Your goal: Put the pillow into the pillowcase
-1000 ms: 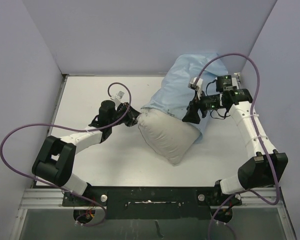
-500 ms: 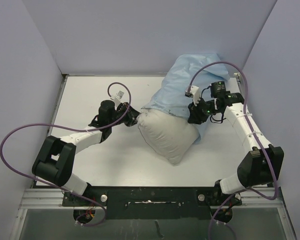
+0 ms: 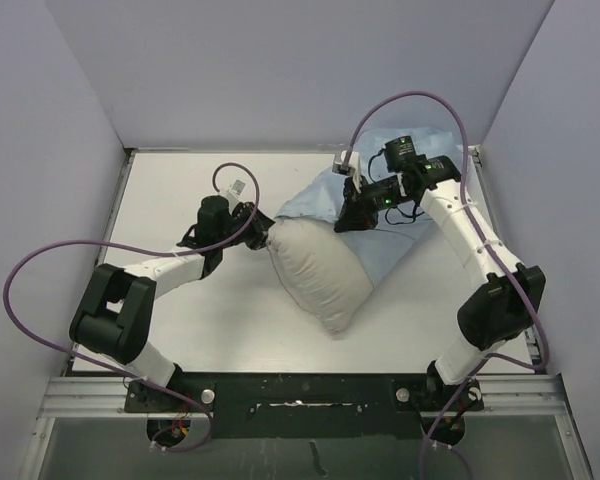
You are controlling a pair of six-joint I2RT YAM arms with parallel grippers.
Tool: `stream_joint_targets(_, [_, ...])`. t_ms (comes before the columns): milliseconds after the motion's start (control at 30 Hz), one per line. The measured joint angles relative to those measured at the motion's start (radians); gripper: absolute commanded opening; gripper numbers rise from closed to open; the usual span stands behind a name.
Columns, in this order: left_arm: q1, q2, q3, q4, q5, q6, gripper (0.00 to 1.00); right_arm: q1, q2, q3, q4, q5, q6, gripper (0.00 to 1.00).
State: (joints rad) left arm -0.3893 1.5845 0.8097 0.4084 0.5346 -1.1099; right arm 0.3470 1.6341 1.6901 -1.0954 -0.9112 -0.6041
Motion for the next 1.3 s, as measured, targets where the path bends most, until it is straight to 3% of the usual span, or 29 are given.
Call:
stream_joint_targets(133, [0.003,-0.001,0.031,-0.048,-0.018,0.044,0.43,-0.039,0.061,-0.073,0.077,-0.003,0.099,0.05])
stream_joint_targets(267, [0.045,-0.045,0.045,-0.183,-0.078,0.13,0.61,-0.08,0.075,-0.134,0.122,-0.019,0.151,0.21])
stream_joint_targets(533, [0.134,-0.39,0.085,-0.587,-0.207,0.41,0.65,-0.092,0.043,-0.144,0.156,-0.098,0.164,0.58])
stream_joint_targets(633, [0.132,-0.525,0.072,-0.633,-0.204,0.47,0.65,-0.1,0.026,-0.144,0.148,-0.143,0.148,0.64])
stream_joint_targets(733, [0.111,-0.641,-0.024,-0.548,-0.165,0.486,0.65,-0.129,0.01,-0.144,0.132,-0.188,0.124,0.66])
stream_joint_targets(833, [0.011,-0.674,-0.122,-0.476,-0.167,0.495,0.69,-0.159,-0.003,-0.144,0.102,-0.208,0.081,0.68])
stream_joint_targets(933, [-0.225,-0.623,-0.18,-0.428,-0.257,0.562,0.77,-0.183,-0.033,-0.156,0.058,-0.201,0.01,0.69])
stream_joint_targets(1067, [-0.506,-0.508,-0.192,-0.357,-0.429,0.677,0.79,-0.183,-0.119,-0.255,0.018,-0.141,-0.063,0.69])
stream_joint_targets(1133, [-0.558,-0.442,-0.192,-0.316,-0.487,0.704,0.8,-0.183,-0.161,-0.315,0.016,-0.092,-0.07,0.68])
stream_joint_targets(1300, [-0.569,-0.307,-0.192,-0.211,-0.581,0.693,0.81,-0.182,-0.214,-0.441,0.068,0.053,-0.033,0.66])
